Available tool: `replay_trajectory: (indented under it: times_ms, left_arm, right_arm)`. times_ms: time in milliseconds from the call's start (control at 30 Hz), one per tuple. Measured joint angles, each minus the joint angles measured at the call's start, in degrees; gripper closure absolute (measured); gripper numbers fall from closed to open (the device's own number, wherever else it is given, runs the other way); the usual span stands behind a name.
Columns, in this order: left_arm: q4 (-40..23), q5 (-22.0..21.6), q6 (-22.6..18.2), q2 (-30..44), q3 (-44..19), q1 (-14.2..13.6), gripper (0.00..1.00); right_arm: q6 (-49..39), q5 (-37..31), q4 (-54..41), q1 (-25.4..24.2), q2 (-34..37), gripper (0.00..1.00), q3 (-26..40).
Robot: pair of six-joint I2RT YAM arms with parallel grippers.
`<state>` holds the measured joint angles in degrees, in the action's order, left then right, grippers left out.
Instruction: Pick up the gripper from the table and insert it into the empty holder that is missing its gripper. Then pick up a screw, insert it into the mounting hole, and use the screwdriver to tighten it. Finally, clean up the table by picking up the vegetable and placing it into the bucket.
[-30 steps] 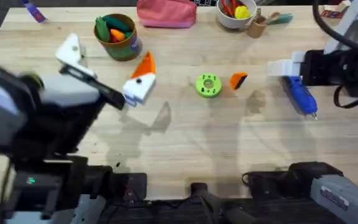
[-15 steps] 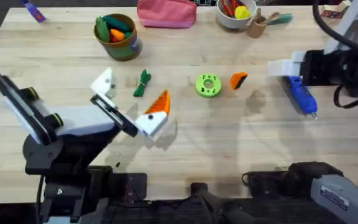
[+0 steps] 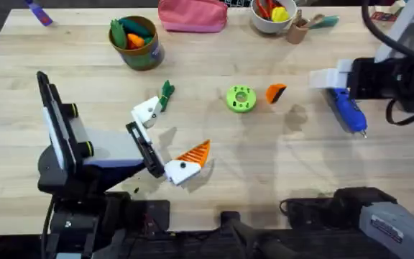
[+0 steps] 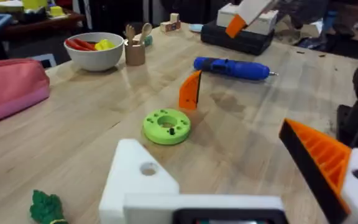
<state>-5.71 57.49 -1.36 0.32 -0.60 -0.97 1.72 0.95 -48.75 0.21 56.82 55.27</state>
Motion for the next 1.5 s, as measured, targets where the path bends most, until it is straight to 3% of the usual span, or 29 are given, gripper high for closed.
replay_trajectory:
  times_ms: [233,1500]
  left_arm:
    - [-0.34,2.76,-1.27,-0.02,0.00,0.00,0.015]
    - [-0.37,2.96,-1.71,-0.02,0.00,0.00,0.014]
  right_arm:
    - [0.01,0.00,0.00,0.00,0.00,0.076,0.00]
    - [0.24,0.44,-2.84,0.00,0.00,0.076,0.09]
